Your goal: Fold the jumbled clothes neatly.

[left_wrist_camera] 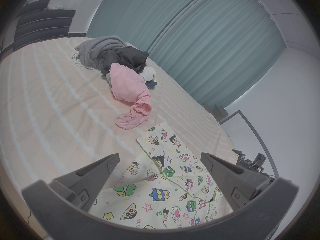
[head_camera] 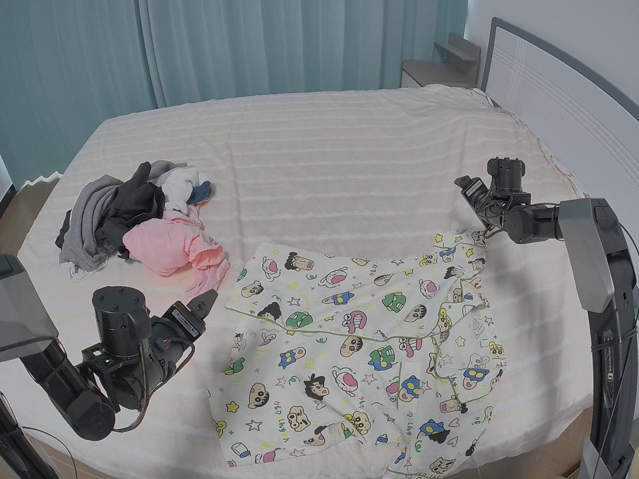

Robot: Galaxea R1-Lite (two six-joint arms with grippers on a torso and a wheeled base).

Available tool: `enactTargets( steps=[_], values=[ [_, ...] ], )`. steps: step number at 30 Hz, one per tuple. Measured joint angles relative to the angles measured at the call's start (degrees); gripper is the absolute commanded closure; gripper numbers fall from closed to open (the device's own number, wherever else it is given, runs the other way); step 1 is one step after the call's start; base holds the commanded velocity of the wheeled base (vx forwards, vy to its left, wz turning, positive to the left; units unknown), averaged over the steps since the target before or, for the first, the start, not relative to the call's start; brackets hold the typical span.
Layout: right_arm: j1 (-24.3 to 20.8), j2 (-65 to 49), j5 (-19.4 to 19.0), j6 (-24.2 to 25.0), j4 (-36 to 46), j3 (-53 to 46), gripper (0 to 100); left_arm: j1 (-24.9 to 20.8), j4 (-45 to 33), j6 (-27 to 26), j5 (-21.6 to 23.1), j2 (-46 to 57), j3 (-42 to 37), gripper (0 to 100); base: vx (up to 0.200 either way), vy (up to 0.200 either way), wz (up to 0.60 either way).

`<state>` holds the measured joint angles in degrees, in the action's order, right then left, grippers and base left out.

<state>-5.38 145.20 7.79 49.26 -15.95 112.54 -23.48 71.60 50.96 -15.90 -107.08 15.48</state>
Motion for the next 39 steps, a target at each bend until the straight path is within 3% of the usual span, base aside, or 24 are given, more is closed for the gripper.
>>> enactTargets(
  steps=[5, 13, 28, 33, 39],
  values=[
    [-0.74, -5.35, -2.0, -0.35, -1.71, -8.44, 0, 0.05, -0.05, -0.87, 2.3, -0.63, -0.11, 0, 0.0, 0.0, 0.0],
    [-2.63, -16.85, -4.62, -3.08, -9.29, -30.93, 0, 0.44, -3.08, -2.82, 7.61, -2.69, 0.77, 0, 0.0, 0.0, 0.0],
    [-5.12, -48.18, -7.01, -10.45, -23.77, -73.9, 0, 1.22, -15.27, 1.58, 17.29, -5.73, 2.23, 0, 0.0, 0.0, 0.0],
    [-5.14, -60.45, -7.36, -13.85, -26.33, -83.99, 0, 1.29, -17.63, 3.21, 17.34, -7.22, 1.29, 0, 0.0, 0.0, 0.0],
    [-4.29, -73.85, -7.61, -19.92, -28.06, -90.83, 0, 1.29, -18.01, 4.79, 14.07, -10.84, 0.3, 0, 0.0, 0.0, 0.0]
  ],
)
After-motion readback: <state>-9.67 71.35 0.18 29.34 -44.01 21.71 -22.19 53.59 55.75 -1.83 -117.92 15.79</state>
